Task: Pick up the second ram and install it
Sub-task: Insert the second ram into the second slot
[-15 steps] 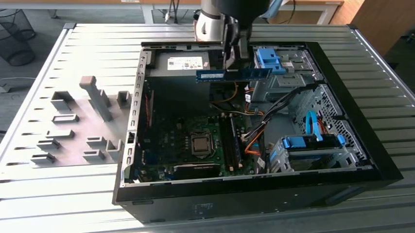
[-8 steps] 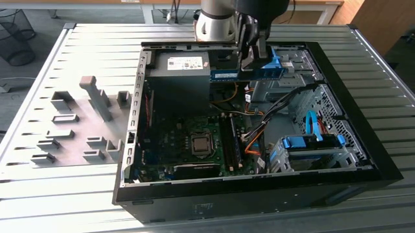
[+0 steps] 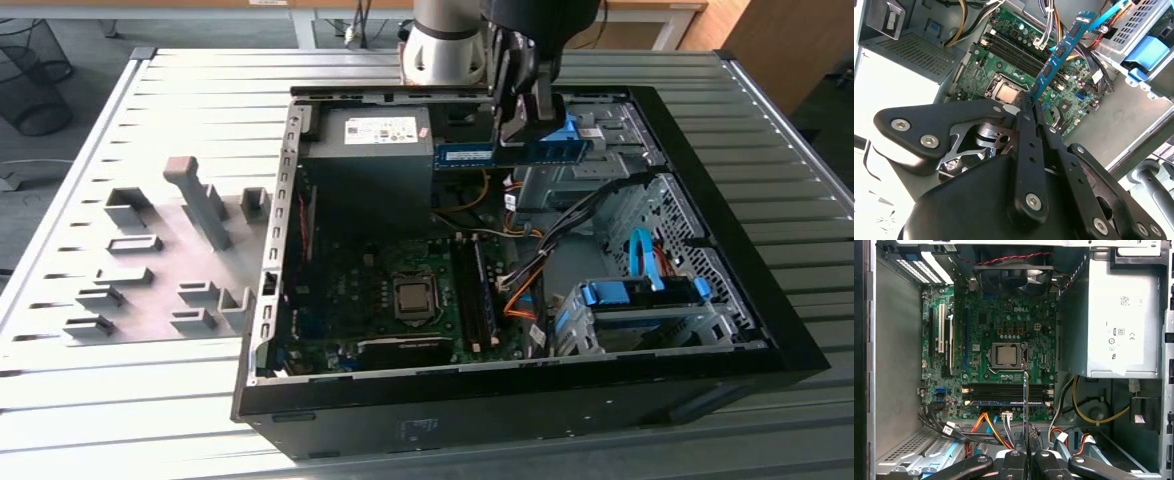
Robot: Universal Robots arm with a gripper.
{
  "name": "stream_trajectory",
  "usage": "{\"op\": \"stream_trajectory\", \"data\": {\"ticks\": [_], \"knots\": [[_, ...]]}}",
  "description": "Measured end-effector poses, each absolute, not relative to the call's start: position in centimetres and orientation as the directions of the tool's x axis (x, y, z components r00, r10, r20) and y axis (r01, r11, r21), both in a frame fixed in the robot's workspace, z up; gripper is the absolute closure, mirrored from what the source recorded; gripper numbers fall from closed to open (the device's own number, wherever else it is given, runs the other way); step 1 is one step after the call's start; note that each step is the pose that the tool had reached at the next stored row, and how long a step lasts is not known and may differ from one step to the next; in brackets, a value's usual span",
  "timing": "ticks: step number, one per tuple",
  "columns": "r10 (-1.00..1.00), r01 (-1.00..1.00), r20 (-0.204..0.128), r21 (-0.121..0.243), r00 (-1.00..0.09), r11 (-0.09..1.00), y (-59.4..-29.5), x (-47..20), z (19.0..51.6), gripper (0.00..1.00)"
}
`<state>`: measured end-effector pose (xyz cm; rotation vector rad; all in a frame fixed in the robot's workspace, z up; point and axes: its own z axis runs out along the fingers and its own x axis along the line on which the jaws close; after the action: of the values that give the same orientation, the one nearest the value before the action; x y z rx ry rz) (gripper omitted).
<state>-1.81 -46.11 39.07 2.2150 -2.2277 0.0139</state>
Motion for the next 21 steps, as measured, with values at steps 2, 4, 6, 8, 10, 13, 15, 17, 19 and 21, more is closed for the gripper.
{"op": "stream_trajectory", "data": {"ticks": [2, 4, 6, 8, 10, 13, 15, 17, 19, 21], "knots": [[-1.000, -1.000, 0.006, -0.006, -0.006, 0.006, -46.11, -1.80, 39.07, 0.86], [-1.000, -1.000, 0.006, -0.006, -0.006, 0.006, -46.11, -1.79, 39.07, 0.86], [-1.000, -1.000, 0.006, -0.006, -0.006, 0.006, -46.10, -1.79, 39.06, 0.86], [-1.000, -1.000, 0.007, -0.006, -0.008, 0.008, -46.10, -1.78, 39.04, 0.86], [-1.000, -1.000, 0.008, -0.007, -0.026, 0.026, -46.11, -1.79, 39.01, 0.86], [-0.997, -0.997, 0.009, -0.007, -0.075, 0.075, -46.11, -1.79, 38.96, 0.86], [-0.994, -0.994, 0.010, -0.007, -0.105, 0.105, -46.11, -1.79, 38.92, 0.86], [-0.992, -0.992, 0.010, -0.007, -0.127, 0.127, -46.11, -1.79, 38.89, 0.86], [-0.988, -0.988, 0.011, -0.008, -0.157, 0.157, -46.10, -1.79, 38.85, 0.86], [-0.982, -0.982, 0.012, -0.008, -0.191, 0.191, -46.11, -1.79, 38.81, 0.86]]}}
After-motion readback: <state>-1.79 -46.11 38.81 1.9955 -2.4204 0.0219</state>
